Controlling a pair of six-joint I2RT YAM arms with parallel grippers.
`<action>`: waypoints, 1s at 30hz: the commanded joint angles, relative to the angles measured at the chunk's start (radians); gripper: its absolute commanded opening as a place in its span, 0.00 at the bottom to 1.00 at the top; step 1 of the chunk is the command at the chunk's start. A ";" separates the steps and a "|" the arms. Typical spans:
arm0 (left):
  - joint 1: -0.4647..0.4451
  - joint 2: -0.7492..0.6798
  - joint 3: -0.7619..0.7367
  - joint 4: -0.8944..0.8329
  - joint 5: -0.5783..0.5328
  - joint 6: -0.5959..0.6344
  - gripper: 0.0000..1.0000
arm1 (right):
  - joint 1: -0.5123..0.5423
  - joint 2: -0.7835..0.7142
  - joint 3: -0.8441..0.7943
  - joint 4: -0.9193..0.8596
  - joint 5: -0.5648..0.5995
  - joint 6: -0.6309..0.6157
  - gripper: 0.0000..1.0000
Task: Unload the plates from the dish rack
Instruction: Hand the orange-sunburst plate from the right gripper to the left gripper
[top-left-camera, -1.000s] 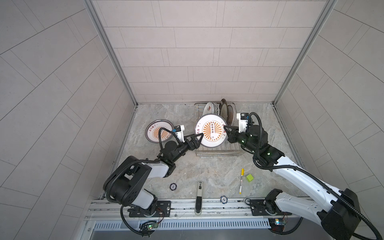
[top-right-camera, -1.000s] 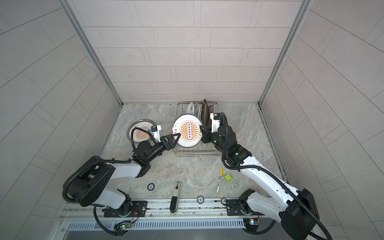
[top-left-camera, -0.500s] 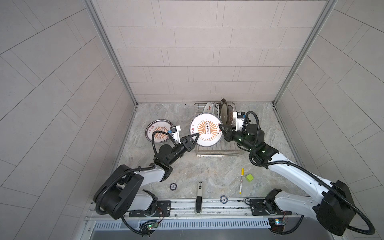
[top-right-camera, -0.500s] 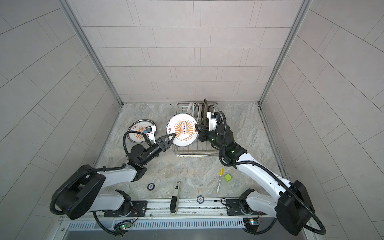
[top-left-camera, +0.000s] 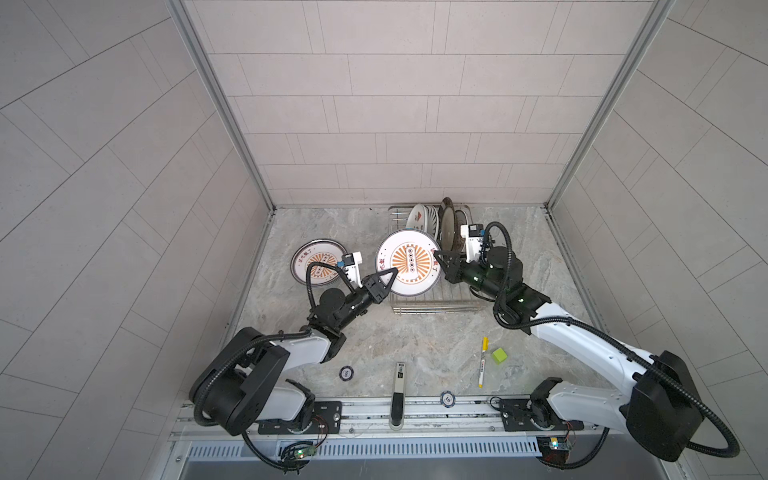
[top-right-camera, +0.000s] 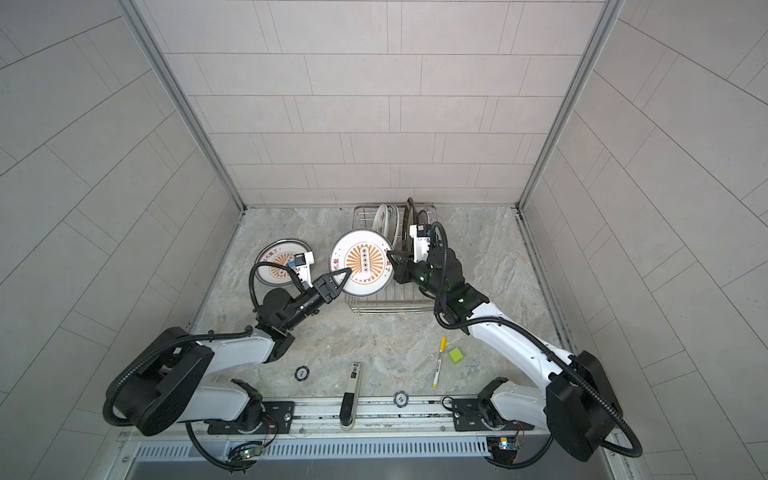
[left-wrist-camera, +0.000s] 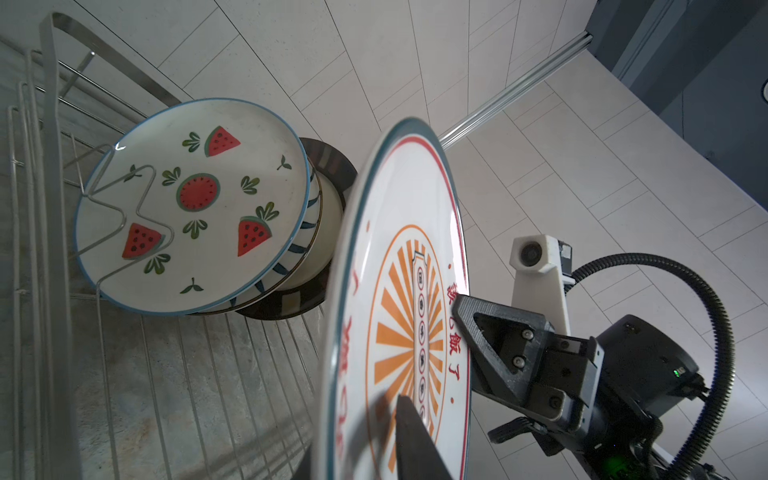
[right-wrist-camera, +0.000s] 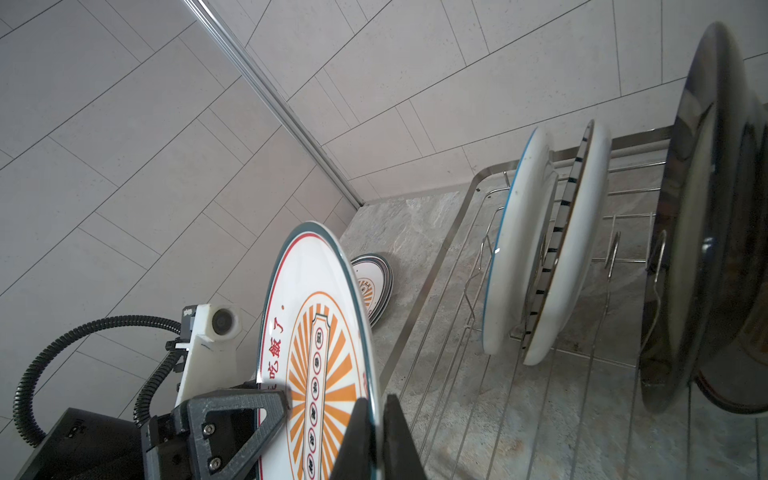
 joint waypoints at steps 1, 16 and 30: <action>0.000 0.001 0.025 0.056 0.024 -0.013 0.23 | 0.001 0.002 -0.008 0.046 -0.010 -0.008 0.01; 0.000 -0.004 0.012 0.055 -0.031 -0.027 0.02 | 0.051 -0.001 -0.013 0.021 0.022 -0.075 0.06; 0.000 -0.015 -0.009 0.056 -0.083 -0.029 0.00 | 0.058 -0.002 -0.015 -0.003 0.041 -0.097 0.39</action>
